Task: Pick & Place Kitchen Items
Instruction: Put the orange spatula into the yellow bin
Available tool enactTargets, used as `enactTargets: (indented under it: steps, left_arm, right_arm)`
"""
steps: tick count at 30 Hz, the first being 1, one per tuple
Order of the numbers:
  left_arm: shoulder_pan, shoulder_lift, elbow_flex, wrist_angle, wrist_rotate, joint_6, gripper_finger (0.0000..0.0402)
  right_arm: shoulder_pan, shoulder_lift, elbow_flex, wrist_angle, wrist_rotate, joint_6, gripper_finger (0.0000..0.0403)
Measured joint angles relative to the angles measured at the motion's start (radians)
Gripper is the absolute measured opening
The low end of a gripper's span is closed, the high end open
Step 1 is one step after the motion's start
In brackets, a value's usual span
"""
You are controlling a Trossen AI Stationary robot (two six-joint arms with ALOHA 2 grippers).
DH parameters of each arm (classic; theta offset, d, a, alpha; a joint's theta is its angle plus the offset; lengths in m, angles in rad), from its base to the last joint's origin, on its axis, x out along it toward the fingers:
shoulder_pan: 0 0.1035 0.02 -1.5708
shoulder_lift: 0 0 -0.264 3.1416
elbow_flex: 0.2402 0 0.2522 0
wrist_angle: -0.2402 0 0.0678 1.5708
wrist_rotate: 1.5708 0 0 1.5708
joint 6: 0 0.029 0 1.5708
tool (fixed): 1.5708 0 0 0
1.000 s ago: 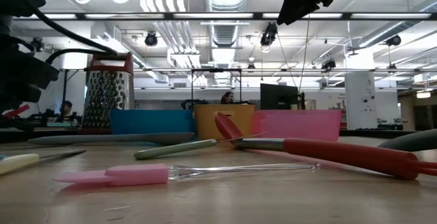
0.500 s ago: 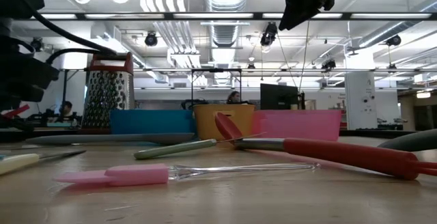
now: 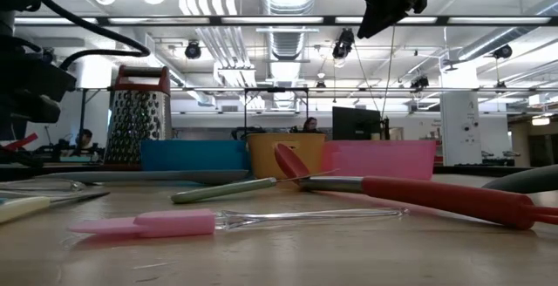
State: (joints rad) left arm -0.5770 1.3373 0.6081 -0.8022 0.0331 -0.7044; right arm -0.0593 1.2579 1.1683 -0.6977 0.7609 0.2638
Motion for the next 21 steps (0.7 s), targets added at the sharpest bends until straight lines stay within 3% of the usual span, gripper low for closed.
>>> enactTargets:
  steps: [7,13,21]
  left_arm:
    - [0.000,0.001,0.060,-0.065,-0.032,0.012,0.0015]
    - [0.001,0.004,0.147,-0.171,-0.145,0.046,0.0015]
    - [0.003,0.003,0.237,-0.262,-0.204,0.103,0.0014]
  right_arm:
    - [0.000,0.000,0.000,0.000,0.000,-0.001,0.0089]
    - [0.000,0.000,0.000,0.000,0.000,-0.001,0.0070]
    - [-0.001,0.000,0.000,0.000,0.000,-0.002,0.0054]
